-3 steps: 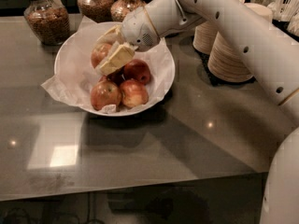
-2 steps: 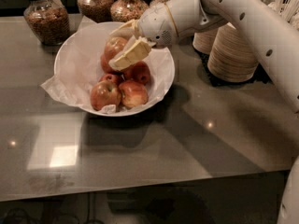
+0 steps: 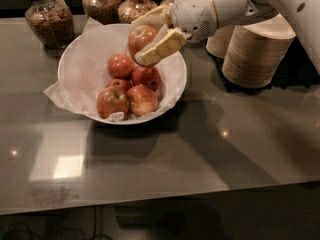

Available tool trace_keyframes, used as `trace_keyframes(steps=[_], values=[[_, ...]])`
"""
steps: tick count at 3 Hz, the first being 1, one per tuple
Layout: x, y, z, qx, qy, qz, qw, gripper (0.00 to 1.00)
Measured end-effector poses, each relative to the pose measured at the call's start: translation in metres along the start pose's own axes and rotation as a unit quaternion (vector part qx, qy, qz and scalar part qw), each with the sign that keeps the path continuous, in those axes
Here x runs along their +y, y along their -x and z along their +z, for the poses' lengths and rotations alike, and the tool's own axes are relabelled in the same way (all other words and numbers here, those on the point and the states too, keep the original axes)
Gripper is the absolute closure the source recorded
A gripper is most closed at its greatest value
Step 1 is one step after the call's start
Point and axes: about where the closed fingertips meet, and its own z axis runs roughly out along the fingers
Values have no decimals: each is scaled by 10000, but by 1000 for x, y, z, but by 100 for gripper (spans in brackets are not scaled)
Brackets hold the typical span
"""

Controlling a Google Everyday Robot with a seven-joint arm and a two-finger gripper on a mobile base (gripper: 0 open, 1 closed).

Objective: Pick apple from white bowl

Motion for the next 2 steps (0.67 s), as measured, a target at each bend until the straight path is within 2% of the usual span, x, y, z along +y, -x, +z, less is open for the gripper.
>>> trace_keyframes(steps=[1,2], values=[[18,14,-14,23,-82,-180,9998,100],[18,14,-14,22,-82,-181,9998,100]])
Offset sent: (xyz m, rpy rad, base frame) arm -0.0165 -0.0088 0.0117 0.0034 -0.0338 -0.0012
